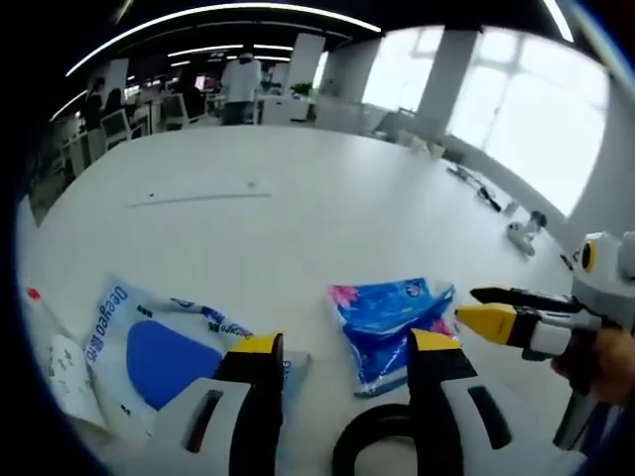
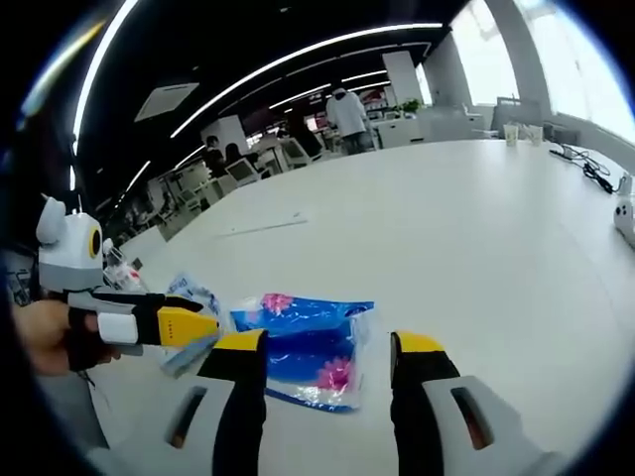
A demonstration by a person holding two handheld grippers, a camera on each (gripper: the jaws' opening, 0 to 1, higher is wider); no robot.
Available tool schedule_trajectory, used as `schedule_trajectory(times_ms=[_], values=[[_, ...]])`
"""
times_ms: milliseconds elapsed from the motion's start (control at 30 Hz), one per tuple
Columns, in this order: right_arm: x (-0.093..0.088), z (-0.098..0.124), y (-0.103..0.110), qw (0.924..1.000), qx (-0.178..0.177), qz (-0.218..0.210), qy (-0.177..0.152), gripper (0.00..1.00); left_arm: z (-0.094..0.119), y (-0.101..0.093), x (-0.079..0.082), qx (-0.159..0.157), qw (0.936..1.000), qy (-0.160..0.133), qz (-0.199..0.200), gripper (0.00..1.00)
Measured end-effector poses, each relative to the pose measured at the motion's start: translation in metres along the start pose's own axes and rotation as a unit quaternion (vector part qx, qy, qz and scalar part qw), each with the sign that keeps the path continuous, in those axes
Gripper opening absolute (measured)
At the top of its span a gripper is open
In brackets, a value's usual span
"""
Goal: Arrange the tabletop items into an orderly group along one side of the table until the central work area is clear of visible clutter.
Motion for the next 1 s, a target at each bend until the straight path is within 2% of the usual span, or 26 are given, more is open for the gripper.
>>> schedule_trajectory(times_ms=[300,367,467,767,867,1000], values=[[0.008,0.010,0.026,0.9999,0.000,-0.005,-0.015,0.46,0.026,0.021,0.014,0.008,0.9999,-0.012,-0.006,0.46],[0.007,0.008,0.026,0.9998,0.000,-0.004,-0.018,0.46,0.030,0.027,0.018,0.011,0.9998,-0.016,-0.005,0.46],[0.017,0.009,0.031,0.9998,-0.002,0.001,-0.022,0.46,0.036,0.034,0.022,0.013,0.9997,-0.021,-0.006,0.46],[0.022,0.013,0.038,0.9996,-0.009,0.008,-0.026,0.45,0.051,0.040,0.025,0.009,0.9994,-0.033,-0.001,0.47],[0.020,0.015,0.042,0.9996,-0.008,0.009,-0.027,0.45,0.053,0.053,0.026,0.003,0.9995,-0.028,-0.014,0.47],[0.017,0.018,0.051,0.9996,-0.005,0.007,-0.027,0.45,0.064,0.075,0.026,0.013,0.9995,-0.024,-0.017,0.47]])
Point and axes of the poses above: the point that each gripper's makers call its tool centre point, and the gripper's own axes: z roughly backward along the fingers, y roughly to its left, x roughly out of its top, the point moved 7 cm from there along z, roughly backward along the fingers, and after that the axes turned 3 degrees about -x, right-handed, at the moved point
